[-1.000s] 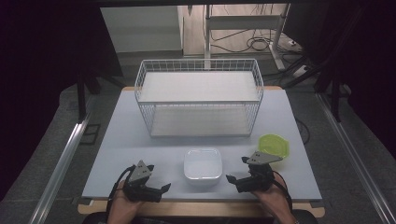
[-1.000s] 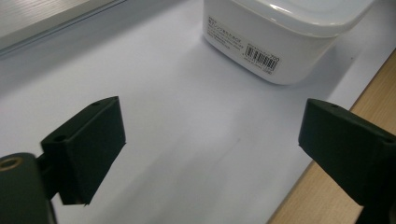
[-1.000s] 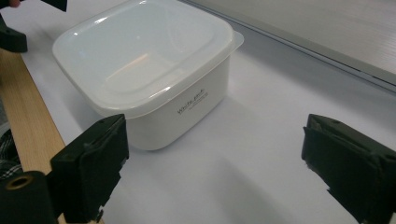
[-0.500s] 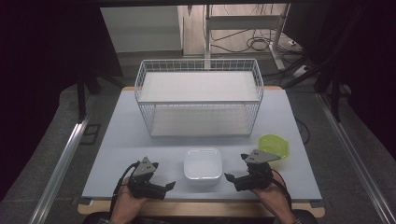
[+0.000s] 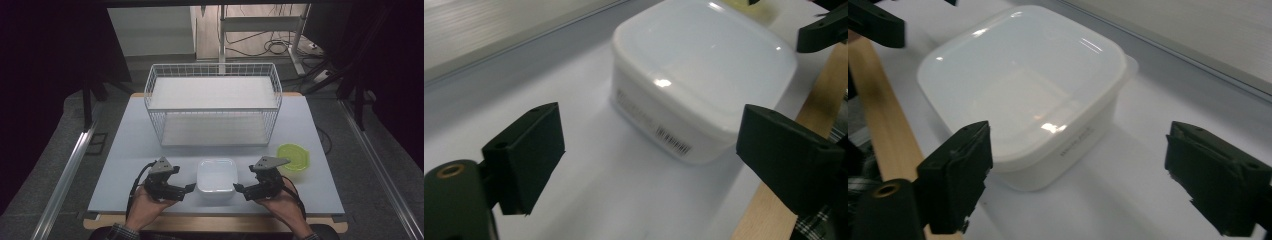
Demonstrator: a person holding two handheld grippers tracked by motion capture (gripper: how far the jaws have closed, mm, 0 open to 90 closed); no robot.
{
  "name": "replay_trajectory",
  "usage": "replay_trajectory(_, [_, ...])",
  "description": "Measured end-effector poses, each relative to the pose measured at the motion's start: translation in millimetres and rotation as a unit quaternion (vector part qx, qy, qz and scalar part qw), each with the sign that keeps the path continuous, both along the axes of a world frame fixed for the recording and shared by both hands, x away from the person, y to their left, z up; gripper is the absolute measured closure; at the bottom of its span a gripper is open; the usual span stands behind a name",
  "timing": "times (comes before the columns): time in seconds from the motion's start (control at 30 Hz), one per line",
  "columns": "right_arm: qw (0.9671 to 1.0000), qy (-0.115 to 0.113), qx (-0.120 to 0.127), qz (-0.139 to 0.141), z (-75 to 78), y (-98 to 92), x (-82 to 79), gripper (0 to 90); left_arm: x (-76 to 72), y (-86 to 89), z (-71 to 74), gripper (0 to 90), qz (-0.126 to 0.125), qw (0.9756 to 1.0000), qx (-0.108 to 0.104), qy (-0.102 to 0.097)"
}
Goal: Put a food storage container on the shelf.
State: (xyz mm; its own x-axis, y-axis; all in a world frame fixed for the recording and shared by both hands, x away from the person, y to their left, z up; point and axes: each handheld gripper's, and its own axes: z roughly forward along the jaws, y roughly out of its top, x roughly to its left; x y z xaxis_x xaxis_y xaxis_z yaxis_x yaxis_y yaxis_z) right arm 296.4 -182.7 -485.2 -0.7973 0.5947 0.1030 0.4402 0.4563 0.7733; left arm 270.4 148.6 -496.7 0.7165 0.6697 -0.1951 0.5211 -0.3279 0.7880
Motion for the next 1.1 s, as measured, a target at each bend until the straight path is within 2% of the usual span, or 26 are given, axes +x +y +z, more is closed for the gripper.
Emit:
replay_trajectory(0.13, [0.9998, 0.018, 0.012, 0.005, 0.6, 1.8, 5.9, 20.1, 12.1, -14.6, -0.4, 14.5, -0.019, 0.9998, 0.002, 0.010])
replay_trajectory(0.17, [0.9994, 0.030, 0.016, 0.003, -0.2, 2.8, 8.8, 20.9, 14.2, -16.6, -1.0, 14.5, -0.022, 0.9997, 0.002, 0.013])
replay_trajectory(0.23, [0.9987, 0.046, 0.021, -0.001, -1.6, 4.7, 13.2, 22.6, 19.7, -20.6, -3.2, 14.6, -0.023, 0.9994, 0.005, 0.025])
replay_trajectory(0.3, [0.9976, 0.064, 0.027, 0.001, -3.4, 7.1, 17.8, 23.7, 25.2, -22.5, -6.1, 14.5, -0.026, 0.9987, -0.006, 0.042])
replay_trajectory(0.33, [0.9970, 0.071, 0.030, 0.002, -4.0, 8.0, 19.5, 24.2, 28.9, -22.8, -8.1, 14.5, -0.030, 0.9978, -0.018, 0.056])
replay_trajectory(0.43, [0.9943, 0.099, 0.041, 0.002, -5.8, 12.3, 25.3, 28.0, 33.9, -23.5, -11.5, 17.1, -0.040, 0.9954, -0.040, 0.077])
replay_trajectory(0.47, [0.9936, 0.105, 0.043, 0.002, -5.9, 13.2, 26.2, 29.3, 35.0, -23.5, -12.5, 19.5, -0.047, 0.9939, -0.050, 0.086])
replay_trajectory(0.5, [0.9921, 0.117, 0.046, 0.001, -5.9, 14.5, 27.6, 31.6, 35.1, -23.9, -12.7, 22.6, -0.046, 0.9937, -0.051, 0.089])
replay_trajectory(0.57, [0.9899, 0.133, 0.049, -0.003, -6.4, 16.3, 29.3, 31.6, 34.8, -23.6, -12.7, 23.2, -0.042, 0.9929, -0.055, 0.096])
replay_trajectory(0.67, [0.9874, 0.150, 0.051, -0.008, -5.5, 14.4, 30.0, 36.1, 34.9, -21.4, -12.5, 27.0, -0.033, 0.9884, -0.064, 0.133])
replay_trajectory(0.73, [0.9869, 0.153, 0.050, -0.011, -3.8, 12.6, 28.0, 40.4, 33.3, -20.7, -11.3, 29.7, -0.032, 0.9869, -0.064, 0.145])
replay_trajectory(0.8, [0.9868, 0.155, 0.046, -0.016, -0.7, 12.2, 24.5, 43.9, 30.1, -21.3, -8.5, 32.0, -0.028, 0.9866, -0.059, 0.149])
replay_trajectory(0.87, [0.9874, 0.151, 0.041, -0.022, 1.5, 12.2, 20.3, 46.9, 24.2, -22.5, -5.2, 34.9, -0.024, 0.9885, -0.049, 0.141])
replay_trajectory(0.97, [0.9874, 0.150, 0.037, -0.037, 5.2, 11.1, 11.1, 52.5, 15.3, -22.0, -1.5, 42.7, -0.019, 0.9902, -0.044, 0.131])
replay_trajectory(1.1, [0.9850, 0.160, 0.046, -0.043, 5.9, 7.1, 0.8, 58.7, 1.8, -20.8, -0.2, 49.8, -0.012, 0.9915, -0.043, 0.122])
